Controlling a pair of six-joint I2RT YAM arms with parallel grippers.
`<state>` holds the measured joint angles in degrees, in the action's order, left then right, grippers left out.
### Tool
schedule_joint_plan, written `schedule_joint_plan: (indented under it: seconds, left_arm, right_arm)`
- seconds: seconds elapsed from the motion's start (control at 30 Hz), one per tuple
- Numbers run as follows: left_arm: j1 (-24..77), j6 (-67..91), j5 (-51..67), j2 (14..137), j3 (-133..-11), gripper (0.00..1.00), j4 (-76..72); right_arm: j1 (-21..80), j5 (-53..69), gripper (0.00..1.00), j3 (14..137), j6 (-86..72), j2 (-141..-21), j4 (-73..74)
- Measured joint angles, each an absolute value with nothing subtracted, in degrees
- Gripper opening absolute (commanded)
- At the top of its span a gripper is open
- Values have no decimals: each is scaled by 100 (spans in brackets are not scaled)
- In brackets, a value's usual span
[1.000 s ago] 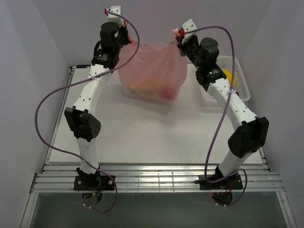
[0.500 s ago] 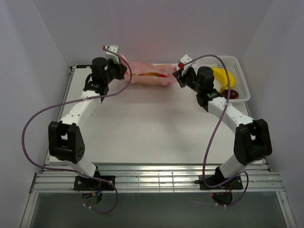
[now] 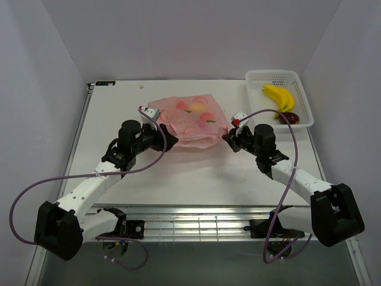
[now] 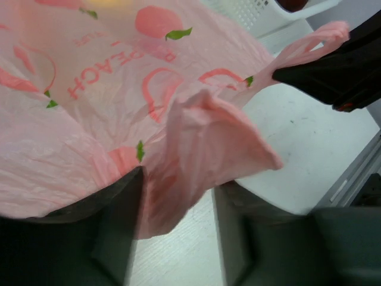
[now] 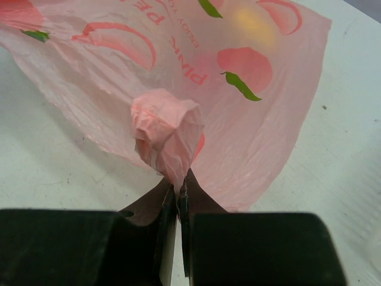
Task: Take the fake fruits out of the plastic bag
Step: Adjust the plastic bag at the center of the board, then take out the fake fruit from the plastic bag.
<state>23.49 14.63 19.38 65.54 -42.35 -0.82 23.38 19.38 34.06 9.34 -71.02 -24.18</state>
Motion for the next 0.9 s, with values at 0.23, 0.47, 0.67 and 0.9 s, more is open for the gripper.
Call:
schedule_joint_plan:
  seconds: [0.23,0.47,0.67,0.9]
  left_arm:
    - [2740,1804,1549,5627,-4434,98,978]
    - [2792,1098,937,5951,-6650,98,2012]
    - [2985,226,987,7052,-8152,98,2357]
    - [3806,-502,373,8510,-7800,98,2965]
  right_arm:
    - [2338,1649,16,3046,972,-6504,-2237]
    - [2338,1514,16,3009,1011,-6217,-2067]
    - [2338,1514,16,3009,1013,-6208,-1962]
    - [2338,1575,17,3044,958,-6208,-1933]
